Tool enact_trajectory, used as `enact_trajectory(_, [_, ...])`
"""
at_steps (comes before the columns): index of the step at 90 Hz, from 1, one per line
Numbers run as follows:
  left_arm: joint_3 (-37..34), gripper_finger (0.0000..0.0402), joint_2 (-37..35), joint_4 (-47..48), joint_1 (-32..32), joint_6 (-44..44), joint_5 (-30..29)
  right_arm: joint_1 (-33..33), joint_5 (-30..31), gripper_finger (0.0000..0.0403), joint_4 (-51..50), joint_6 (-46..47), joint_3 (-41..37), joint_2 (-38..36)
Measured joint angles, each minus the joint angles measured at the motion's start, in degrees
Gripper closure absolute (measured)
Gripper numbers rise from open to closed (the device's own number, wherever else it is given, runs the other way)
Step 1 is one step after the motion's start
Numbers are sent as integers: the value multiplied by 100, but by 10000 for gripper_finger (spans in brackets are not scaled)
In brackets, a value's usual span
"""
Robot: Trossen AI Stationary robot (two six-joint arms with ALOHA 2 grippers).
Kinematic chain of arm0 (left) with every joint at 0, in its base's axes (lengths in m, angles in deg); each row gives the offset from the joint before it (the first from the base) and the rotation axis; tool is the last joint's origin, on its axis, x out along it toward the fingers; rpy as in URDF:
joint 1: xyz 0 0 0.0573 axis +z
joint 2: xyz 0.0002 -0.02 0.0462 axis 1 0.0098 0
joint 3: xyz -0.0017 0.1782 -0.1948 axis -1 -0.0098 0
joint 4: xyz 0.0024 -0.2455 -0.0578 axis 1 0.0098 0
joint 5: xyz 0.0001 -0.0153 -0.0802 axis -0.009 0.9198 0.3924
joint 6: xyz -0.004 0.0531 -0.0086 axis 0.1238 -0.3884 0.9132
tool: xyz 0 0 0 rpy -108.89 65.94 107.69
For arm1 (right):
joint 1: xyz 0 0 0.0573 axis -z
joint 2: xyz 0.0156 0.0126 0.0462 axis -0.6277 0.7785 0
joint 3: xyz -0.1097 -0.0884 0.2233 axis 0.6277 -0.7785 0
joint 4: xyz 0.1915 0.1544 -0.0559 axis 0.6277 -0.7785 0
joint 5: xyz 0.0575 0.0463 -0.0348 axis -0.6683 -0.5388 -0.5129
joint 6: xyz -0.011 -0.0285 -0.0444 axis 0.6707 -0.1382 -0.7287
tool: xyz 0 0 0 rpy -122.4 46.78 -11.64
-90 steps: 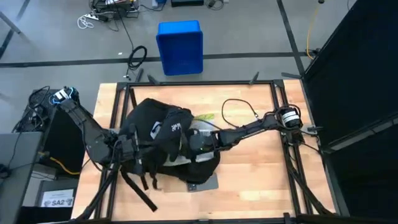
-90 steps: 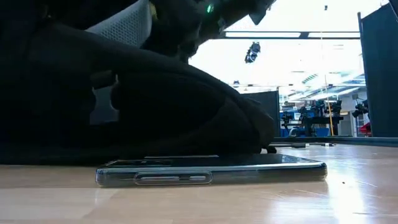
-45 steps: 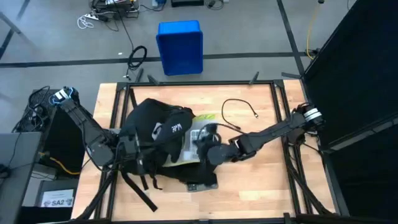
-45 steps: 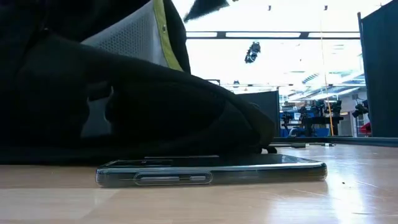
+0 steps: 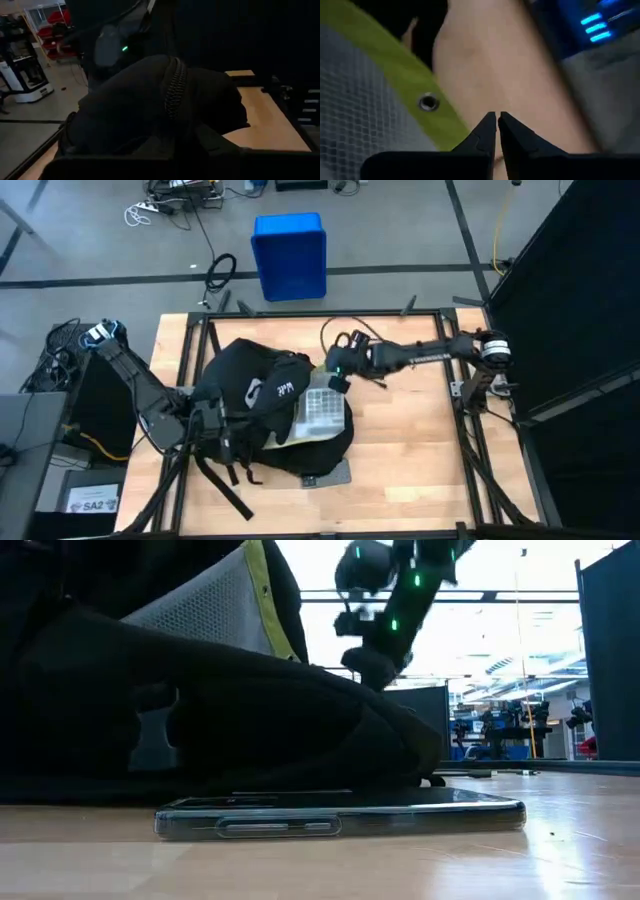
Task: Unpack backpack
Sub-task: Put the zip bag into the backpack
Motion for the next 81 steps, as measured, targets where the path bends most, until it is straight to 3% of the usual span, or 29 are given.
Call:
enact_trajectory(14, [-5, 401, 0, 39, 0, -11, -11, -24, -1719, 403, 2084, -286, -821, 2])
enact_trajectory(26, [-6, 401, 3, 43, 2, -15, -76, -495, -2306, 403, 3346, -301, -1108, 2])
enact_trajectory(39, [-10, 401, 4, 52, 8, -29, -342, -1062, -2323, 403, 4083, -304, -1118, 2])
enact_trajectory(52, [-10, 401, 4, 47, 64, -164, -573, -1441, -2208, 403, 4132, -301, -1117, 2])
enact_trajectory(68, [-10, 401, 3, -31, 212, -179, -545, -1595, -1780, 403, 4400, -255, -1117, 210])
enact_trajectory(81, [-12, 401, 4, -178, 337, -298, -118, -1516, -1281, 403, 4896, -302, -1072, 469])
